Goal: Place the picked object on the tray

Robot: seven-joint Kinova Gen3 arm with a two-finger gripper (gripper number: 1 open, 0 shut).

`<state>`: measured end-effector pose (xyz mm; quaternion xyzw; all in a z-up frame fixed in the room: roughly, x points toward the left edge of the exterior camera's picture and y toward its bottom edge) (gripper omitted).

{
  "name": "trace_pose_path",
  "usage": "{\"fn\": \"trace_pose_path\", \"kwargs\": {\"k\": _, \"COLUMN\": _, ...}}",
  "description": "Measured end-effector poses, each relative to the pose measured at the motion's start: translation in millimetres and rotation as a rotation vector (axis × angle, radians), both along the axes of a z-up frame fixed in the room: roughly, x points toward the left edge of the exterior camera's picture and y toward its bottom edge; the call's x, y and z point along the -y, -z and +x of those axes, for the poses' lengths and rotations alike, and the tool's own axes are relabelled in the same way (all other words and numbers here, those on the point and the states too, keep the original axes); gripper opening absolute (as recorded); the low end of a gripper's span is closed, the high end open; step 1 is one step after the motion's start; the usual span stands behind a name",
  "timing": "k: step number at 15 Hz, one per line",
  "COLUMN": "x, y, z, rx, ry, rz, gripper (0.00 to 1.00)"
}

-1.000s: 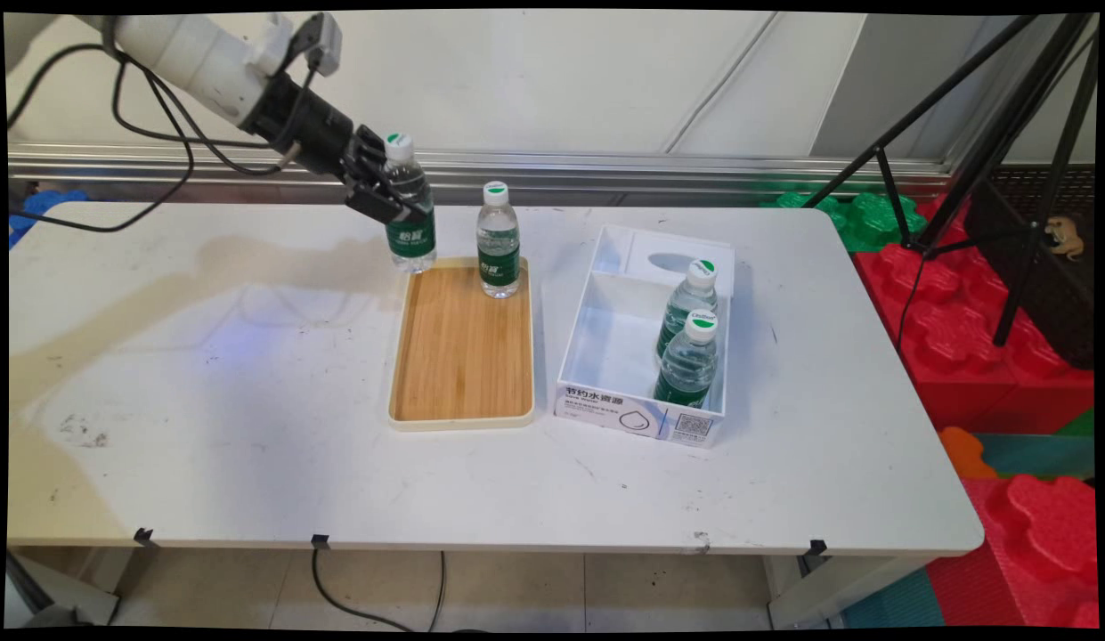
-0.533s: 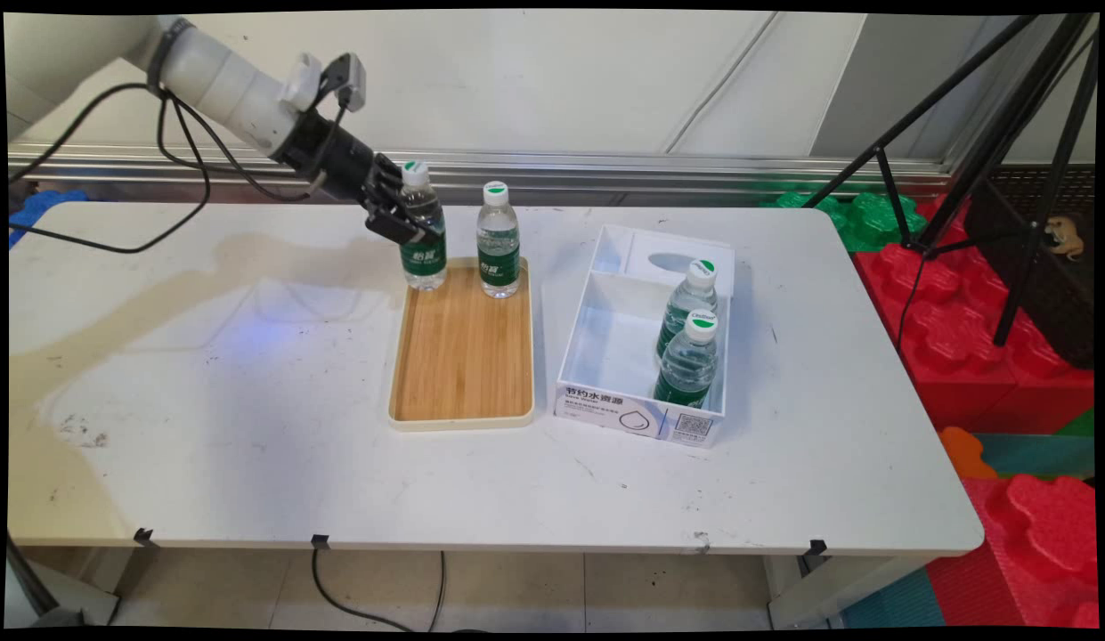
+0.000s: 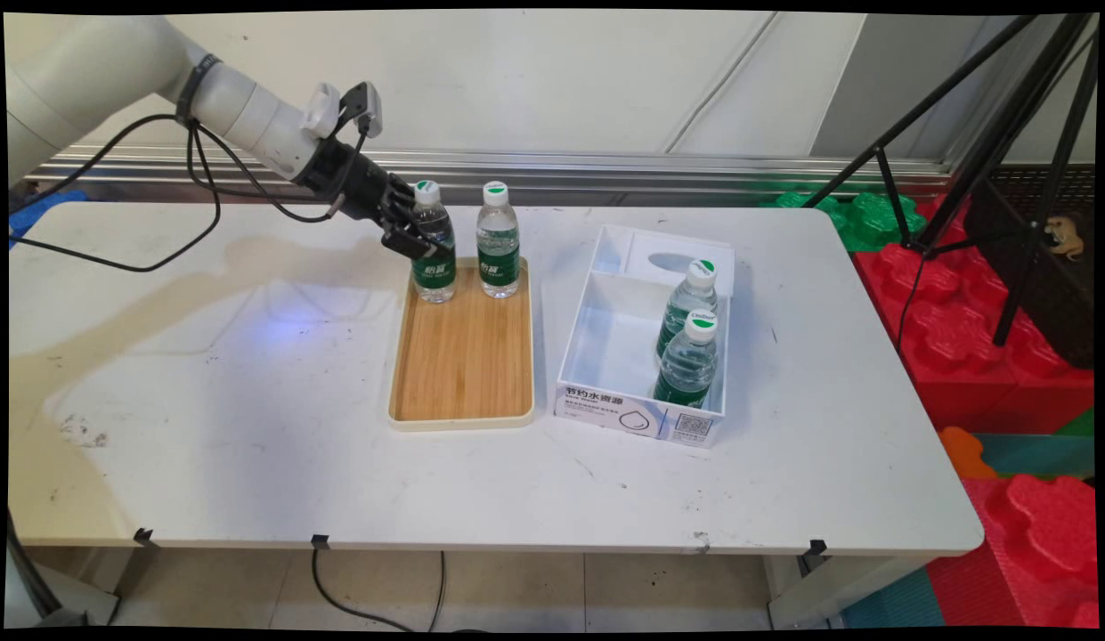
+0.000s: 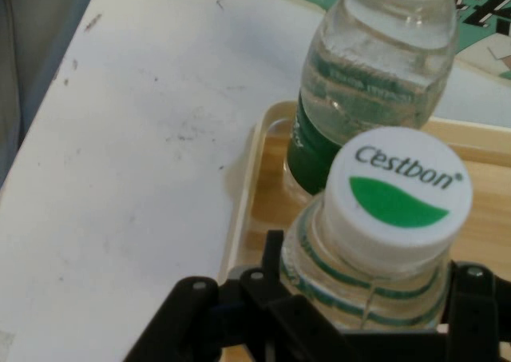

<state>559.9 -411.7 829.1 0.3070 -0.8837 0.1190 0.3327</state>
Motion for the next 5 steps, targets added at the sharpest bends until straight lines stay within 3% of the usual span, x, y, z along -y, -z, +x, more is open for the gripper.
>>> {"fn": "trace_pose_path", "kwargs": {"k": 2, "x": 1.1, "y": 5.2, "z": 0.7, "rx": -0.005, "ry": -0.004, "rz": -0.002, "gripper": 0.0}}
{"fn": "trace_pose_path", "kwargs": {"k": 3, "x": 1.4, "y": 6.8, "z": 1.0, "rx": -0.008, "ry": -0.005, "rz": -0.003, "gripper": 1.0}}
{"fn": "trace_pose_path", "kwargs": {"k": 5, "x": 2.1, "y": 7.2, "z": 1.0, "rx": -0.019, "ry": -0.006, "rz": -0.007, "gripper": 1.0}}
